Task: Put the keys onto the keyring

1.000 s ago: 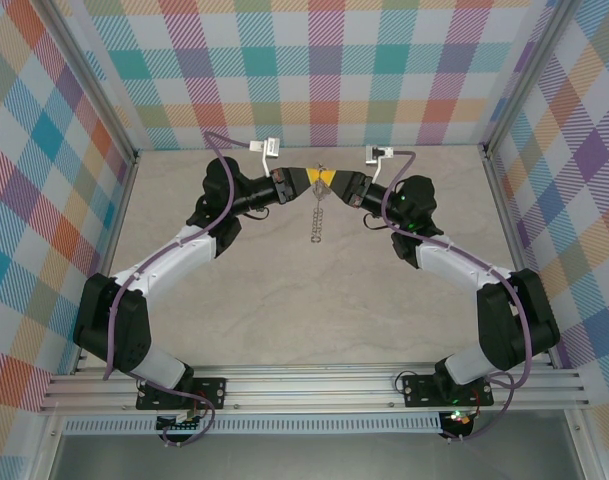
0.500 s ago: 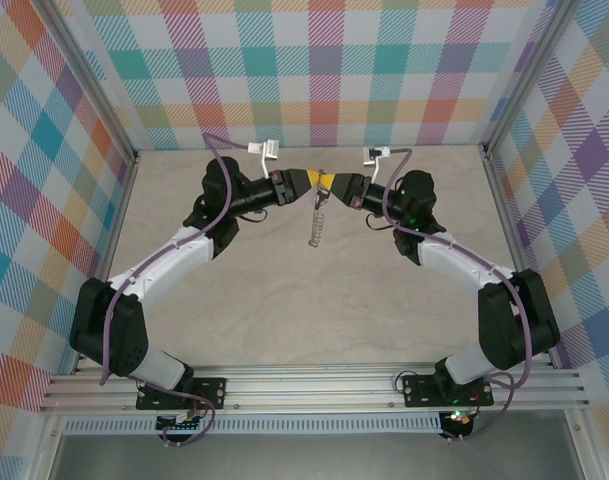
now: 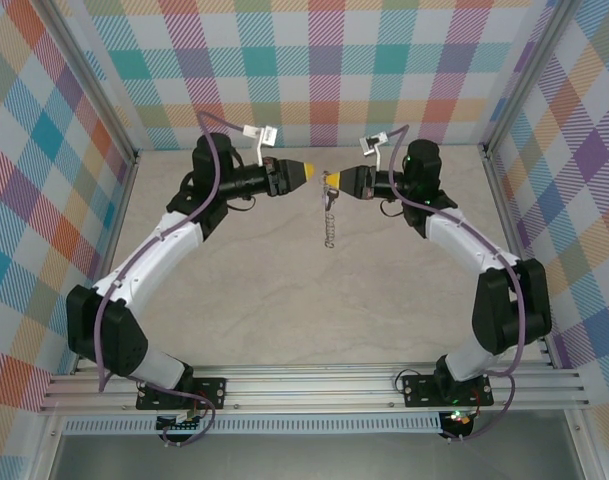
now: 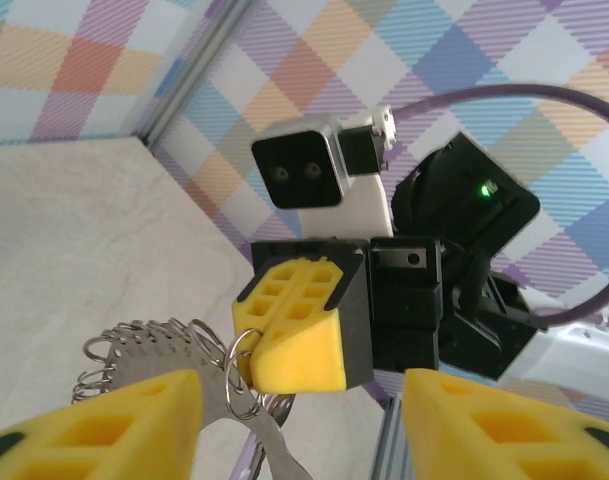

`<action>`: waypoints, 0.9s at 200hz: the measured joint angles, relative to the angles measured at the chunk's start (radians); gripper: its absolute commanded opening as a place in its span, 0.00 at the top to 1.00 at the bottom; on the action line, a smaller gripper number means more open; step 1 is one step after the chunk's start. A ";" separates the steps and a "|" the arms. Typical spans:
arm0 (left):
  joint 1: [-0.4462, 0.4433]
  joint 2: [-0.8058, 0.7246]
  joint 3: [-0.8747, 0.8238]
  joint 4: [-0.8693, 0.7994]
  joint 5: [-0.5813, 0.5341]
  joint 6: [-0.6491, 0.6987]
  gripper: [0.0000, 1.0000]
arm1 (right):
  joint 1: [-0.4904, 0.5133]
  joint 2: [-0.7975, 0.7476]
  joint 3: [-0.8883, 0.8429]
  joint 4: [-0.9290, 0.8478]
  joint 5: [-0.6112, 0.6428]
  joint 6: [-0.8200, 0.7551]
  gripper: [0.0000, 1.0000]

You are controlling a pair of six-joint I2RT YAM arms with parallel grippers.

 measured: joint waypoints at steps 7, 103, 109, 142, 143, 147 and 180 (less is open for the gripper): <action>0.003 0.024 0.031 -0.036 0.018 0.025 0.59 | -0.003 0.019 0.016 -0.015 -0.024 -0.007 1.00; 0.039 0.223 0.185 -0.274 0.125 0.179 0.64 | -0.011 0.105 0.061 -0.092 -0.119 -0.048 1.00; 0.039 0.228 0.185 -0.274 0.132 0.178 0.64 | -0.011 0.105 0.063 -0.092 -0.120 -0.048 1.00; 0.039 0.240 0.185 -0.269 0.158 0.172 0.66 | -0.011 0.105 0.067 -0.087 -0.119 -0.045 1.00; 0.039 0.240 0.185 -0.268 0.159 0.171 0.66 | -0.011 0.105 0.066 -0.086 -0.119 -0.044 1.00; 0.039 0.241 0.185 -0.265 0.161 0.170 0.66 | -0.011 0.105 0.067 -0.084 -0.119 -0.043 1.00; 0.039 0.248 0.185 -0.251 0.178 0.153 0.66 | -0.011 0.108 0.067 -0.068 -0.118 -0.025 1.00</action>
